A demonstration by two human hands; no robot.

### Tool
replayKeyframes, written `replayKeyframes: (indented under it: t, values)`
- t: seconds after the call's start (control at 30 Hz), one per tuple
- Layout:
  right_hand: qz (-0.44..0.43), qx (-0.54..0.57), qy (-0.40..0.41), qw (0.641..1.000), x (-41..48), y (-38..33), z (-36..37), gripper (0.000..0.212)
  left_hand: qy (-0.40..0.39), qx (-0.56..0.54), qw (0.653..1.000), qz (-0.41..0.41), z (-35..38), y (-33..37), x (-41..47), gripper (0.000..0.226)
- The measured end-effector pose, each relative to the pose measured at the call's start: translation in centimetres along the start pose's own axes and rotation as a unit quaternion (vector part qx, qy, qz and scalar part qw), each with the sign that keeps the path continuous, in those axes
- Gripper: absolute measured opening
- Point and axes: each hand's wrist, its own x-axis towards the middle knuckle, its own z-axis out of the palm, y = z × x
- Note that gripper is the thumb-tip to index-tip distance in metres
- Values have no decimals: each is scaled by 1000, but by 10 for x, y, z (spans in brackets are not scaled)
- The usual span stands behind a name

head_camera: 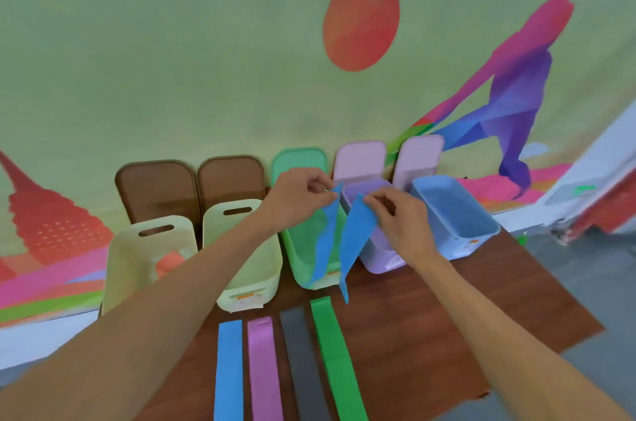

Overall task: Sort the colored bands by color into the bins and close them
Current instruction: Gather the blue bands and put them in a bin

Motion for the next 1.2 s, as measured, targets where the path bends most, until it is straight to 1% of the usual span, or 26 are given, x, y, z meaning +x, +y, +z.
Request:
replayKeyframes:
  t: [0.13,0.23,0.33,0.47,0.57,0.63,0.7,0.87,1.03,1.1,1.2]
  values:
    - [21,-7,37,999,28,39,-32,8,-5,-1,1000,15,46,21,42,7]
    - [36,19,49,998,56,75,-53,5,0,-1,1000,2,82,33,75,8]
    - [36,29,66,997,86,112,-79,10,2,-5,1000,-6,116,53,114,7]
    - [52,72,89,992,128,162,-110,5,17,-7,1000,-5,161,83,170,3]
    - [40,82,125,988,156,194,-129,3,21,-8,1000,-18,198,93,205,2]
    - [27,84,135,987,171,209,-142,3,26,-22,999,-36,220,97,222,10]
    - [22,91,134,987,182,223,-154,6,26,-41,998,-49,238,104,236,15]
    - [30,90,139,986,201,258,-177,4,34,-56,997,-41,270,124,268,6]
    - [50,72,146,985,205,295,-187,7,27,-40,998,-51,302,122,290,2]
    - [69,62,134,987,203,312,-187,8,23,-47,996,-71,317,115,294,4]
    - [110,44,81,990,197,338,-182,9,7,-38,994,-99,337,97,297,6]
